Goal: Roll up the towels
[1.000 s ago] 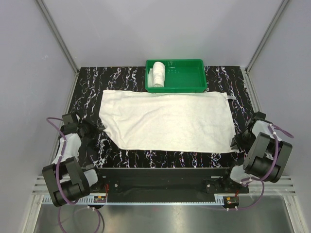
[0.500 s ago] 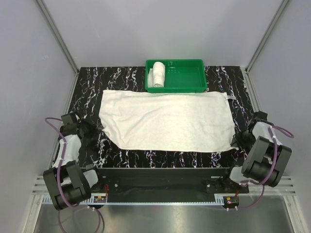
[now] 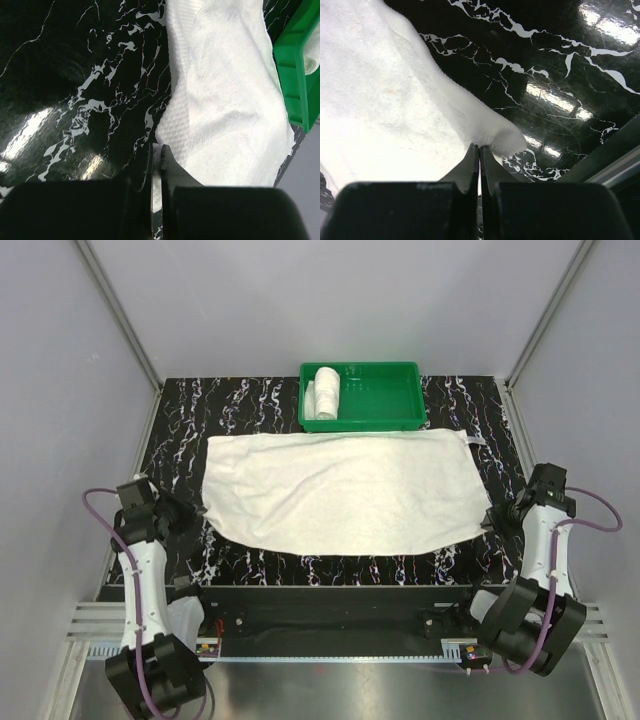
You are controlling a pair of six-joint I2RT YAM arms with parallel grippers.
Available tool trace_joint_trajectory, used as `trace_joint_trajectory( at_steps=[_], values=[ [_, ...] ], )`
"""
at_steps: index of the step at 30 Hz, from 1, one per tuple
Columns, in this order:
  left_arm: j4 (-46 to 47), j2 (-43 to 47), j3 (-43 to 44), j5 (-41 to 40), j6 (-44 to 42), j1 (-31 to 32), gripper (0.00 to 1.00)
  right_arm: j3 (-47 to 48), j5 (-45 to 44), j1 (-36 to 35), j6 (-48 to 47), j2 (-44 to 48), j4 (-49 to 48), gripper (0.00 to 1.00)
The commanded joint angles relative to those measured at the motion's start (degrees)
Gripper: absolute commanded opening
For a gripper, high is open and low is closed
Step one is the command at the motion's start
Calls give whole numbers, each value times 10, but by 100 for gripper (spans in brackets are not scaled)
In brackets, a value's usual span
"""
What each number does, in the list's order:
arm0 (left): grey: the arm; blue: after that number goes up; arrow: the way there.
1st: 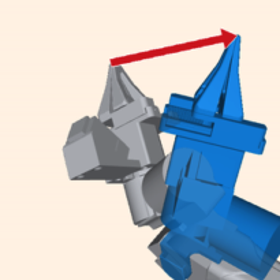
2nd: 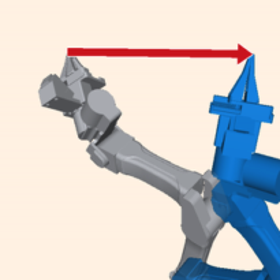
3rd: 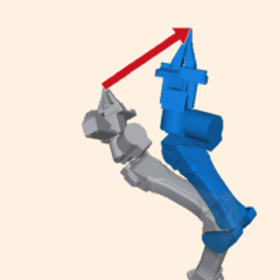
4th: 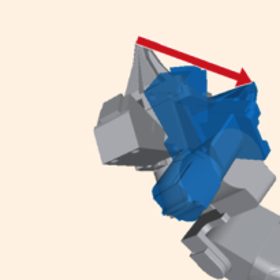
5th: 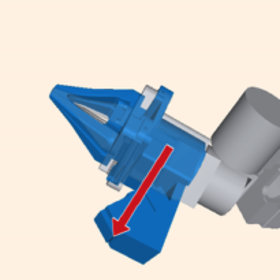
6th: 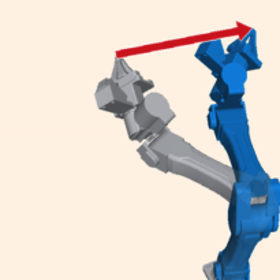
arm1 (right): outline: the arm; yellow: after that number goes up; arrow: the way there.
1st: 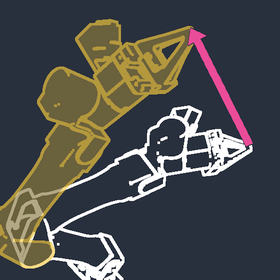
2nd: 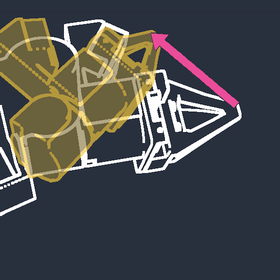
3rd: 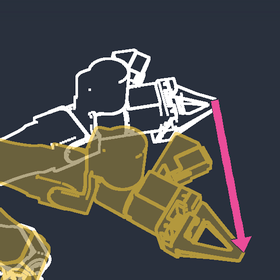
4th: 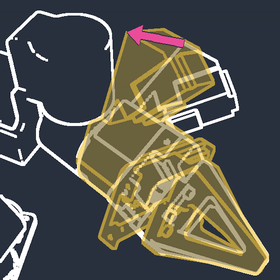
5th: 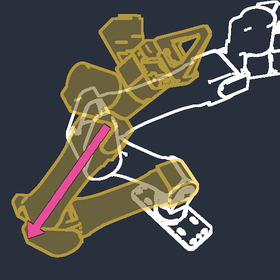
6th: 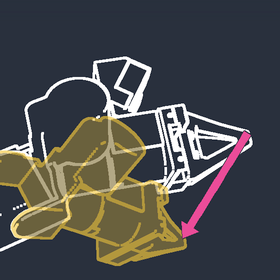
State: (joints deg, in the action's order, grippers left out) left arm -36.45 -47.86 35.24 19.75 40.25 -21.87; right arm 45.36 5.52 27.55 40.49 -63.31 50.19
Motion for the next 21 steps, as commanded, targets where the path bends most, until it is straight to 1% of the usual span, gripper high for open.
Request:
trace_joint_trajectory(
  at_steps=[1,3,7,11,12,13,17,21],
  values=[
    [-71,36,33,-28,-24,-5,0,42,2,2,4,27,37,0],
    [-89,50,40,-42,-30,-8,0,55,2,2,17,41,45,0],
    [-121,67,54,-40,-34,-11,0,78,-9,3,19,64,62,0],
    [-144,44,98,-82,-53,-13,0,97,-27,5,11,63,70,0],
    [-143,37,101,-82,-54,-13,0,92,-19,7,17,64,62,0],
    [-137,32,103,-81,-53,-16,0,89,7,19,20,61,59,0],
    [-117,6,103,-42,-47,-34,0,65,63,46,23,40,29,0],
    [-96,-37,133,-38,-33,-34,0,64,115,46,43,2,-41,0]
  ],
)
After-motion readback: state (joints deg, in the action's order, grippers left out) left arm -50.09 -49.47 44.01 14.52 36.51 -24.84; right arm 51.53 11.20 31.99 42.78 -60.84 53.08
